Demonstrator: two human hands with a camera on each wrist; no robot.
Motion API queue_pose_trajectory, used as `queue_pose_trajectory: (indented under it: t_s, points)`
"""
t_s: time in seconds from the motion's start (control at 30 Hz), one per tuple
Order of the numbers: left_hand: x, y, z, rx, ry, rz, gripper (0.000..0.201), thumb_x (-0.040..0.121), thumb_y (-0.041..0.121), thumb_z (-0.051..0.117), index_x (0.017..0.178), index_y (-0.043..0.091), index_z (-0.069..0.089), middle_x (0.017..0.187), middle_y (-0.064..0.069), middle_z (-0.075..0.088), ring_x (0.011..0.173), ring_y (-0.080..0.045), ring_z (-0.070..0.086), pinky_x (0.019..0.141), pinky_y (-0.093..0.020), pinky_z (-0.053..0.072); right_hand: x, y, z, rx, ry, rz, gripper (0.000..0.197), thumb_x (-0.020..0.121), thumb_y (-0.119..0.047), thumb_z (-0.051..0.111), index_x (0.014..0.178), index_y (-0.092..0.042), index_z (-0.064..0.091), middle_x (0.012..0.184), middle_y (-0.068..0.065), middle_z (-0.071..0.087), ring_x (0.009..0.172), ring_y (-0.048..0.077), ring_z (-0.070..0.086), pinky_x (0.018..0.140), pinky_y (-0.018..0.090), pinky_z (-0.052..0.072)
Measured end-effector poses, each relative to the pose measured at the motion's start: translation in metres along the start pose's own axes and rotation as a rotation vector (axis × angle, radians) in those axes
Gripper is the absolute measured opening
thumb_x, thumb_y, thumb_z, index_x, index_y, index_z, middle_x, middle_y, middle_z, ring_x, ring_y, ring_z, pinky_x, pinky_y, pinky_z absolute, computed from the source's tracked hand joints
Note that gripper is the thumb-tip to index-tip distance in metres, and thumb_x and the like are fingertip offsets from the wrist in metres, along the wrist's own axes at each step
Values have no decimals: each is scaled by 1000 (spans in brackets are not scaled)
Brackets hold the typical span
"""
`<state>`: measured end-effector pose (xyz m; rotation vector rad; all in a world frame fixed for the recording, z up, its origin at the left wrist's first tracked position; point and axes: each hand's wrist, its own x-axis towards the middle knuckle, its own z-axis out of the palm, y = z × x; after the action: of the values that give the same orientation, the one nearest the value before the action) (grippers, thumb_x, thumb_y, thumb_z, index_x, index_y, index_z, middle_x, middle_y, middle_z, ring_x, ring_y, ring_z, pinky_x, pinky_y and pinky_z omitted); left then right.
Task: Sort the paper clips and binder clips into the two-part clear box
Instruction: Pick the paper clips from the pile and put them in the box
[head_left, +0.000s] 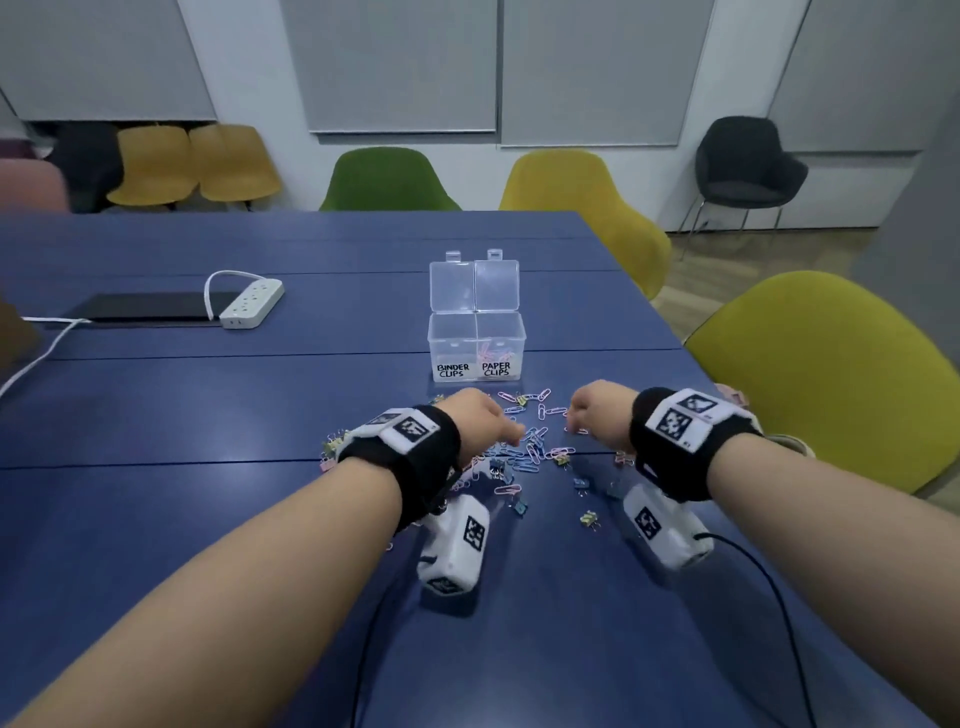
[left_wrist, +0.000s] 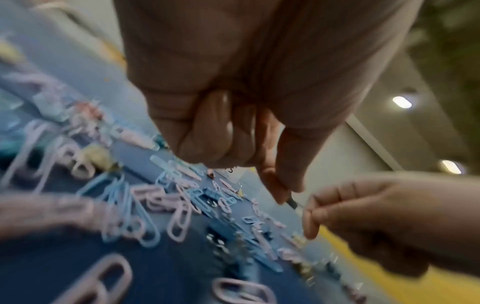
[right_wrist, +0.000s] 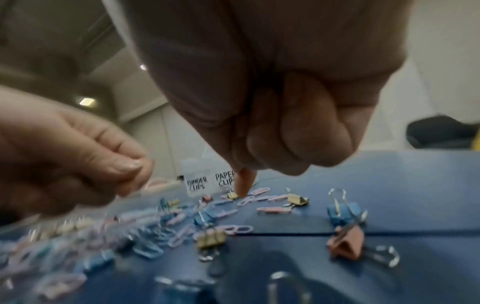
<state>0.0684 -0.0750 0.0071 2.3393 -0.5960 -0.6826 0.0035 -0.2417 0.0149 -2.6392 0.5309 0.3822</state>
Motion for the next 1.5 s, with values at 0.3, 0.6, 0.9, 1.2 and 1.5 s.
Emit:
queue_pose_trajectory:
  t_s: [0.3,0.6,0.9,1.2,1.5]
  points:
    - [20,18,25,630,-55,178,23,73,29,78,88,13,72,93,-6,73,90,-25,67,77,-31,55,11,-16,15,-371,-28,-113,18,82,-24,67,98,-14,66,98,6,64,88,24,60,71,25,43]
    - [17,23,25,710,-93,109,22,91,20,52,72,10,57,70,-6,53,74,-28,58,68,-30,48,2,-21,16,-432,-51,-84,36,90,-16,53,58,-13,36,65,7,45,73,26,47,64,26,39]
    - [9,-5,-42,-1473,-260,-200,6,58,5,36,60,11,37,58,-3,36,41,-12,33,39,-15,19,1,21,-9,1668,-216,55,9,71,-13,42,62,-14,39,60,5,38,43,15,33,38,18,26]
    - [53,23,-75,-337,-129,-230,15,85,1,48,71,6,47,59,-8,46,45,-13,35,35,-15,24,52,-5,-33,1064,-106,59,43,99,-37,43,60,-19,35,42,-7,26,29,5,17,36,7,13]
    - [122,44,-62,-1022,219,13,37,101,31,40,73,10,53,71,-5,50,62,-15,44,58,-24,32,132,-69,-67,1049,444,-231,41,100,-29,38,62,-16,30,57,5,32,44,16,31,45,24,28]
